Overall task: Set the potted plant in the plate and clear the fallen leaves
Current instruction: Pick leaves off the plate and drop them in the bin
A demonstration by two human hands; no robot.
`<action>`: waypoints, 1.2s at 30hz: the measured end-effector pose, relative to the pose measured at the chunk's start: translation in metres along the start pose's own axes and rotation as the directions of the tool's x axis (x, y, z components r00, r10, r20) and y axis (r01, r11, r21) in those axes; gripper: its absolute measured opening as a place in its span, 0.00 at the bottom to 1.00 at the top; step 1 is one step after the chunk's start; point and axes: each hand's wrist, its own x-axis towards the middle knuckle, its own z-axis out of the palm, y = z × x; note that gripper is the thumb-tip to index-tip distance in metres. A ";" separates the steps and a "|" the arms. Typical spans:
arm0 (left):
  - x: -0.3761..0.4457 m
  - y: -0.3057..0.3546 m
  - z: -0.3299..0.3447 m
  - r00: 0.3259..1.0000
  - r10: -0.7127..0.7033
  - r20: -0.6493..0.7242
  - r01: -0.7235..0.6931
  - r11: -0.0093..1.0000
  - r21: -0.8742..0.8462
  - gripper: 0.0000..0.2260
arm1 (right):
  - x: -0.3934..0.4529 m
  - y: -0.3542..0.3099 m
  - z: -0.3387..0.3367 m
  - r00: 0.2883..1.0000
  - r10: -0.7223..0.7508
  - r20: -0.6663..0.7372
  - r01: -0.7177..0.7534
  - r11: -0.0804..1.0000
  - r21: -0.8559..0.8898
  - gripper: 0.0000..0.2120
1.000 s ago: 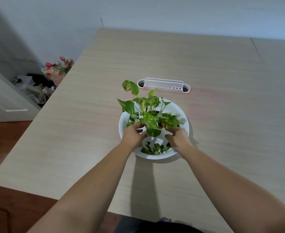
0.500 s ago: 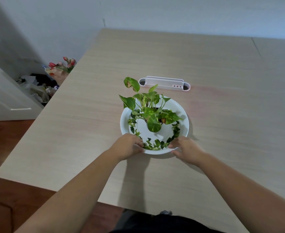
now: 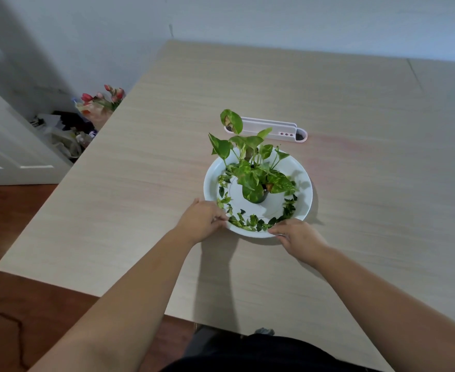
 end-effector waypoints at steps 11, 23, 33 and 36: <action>0.013 0.024 0.006 0.993 -0.098 0.062 0.083 0.974 0.211 0.12 | 0.010 0.026 -0.025 0.995 0.071 0.073 -0.070 0.997 -0.014 0.18; 0.051 0.045 0.019 0.971 -0.030 0.239 -0.016 0.982 0.190 0.21 | 0.051 -0.027 0.002 0.971 0.217 0.104 -0.230 0.965 0.129 0.25; 0.043 0.031 0.007 0.990 0.031 0.135 -0.063 0.969 0.241 0.13 | 0.055 -0.024 0.003 0.987 0.079 0.141 -0.083 0.996 0.022 0.22; 0.045 0.036 0.007 0.991 -0.036 0.130 -0.001 0.963 0.270 0.15 | 0.057 -0.019 -0.001 0.993 0.106 0.048 -0.109 0.993 0.049 0.20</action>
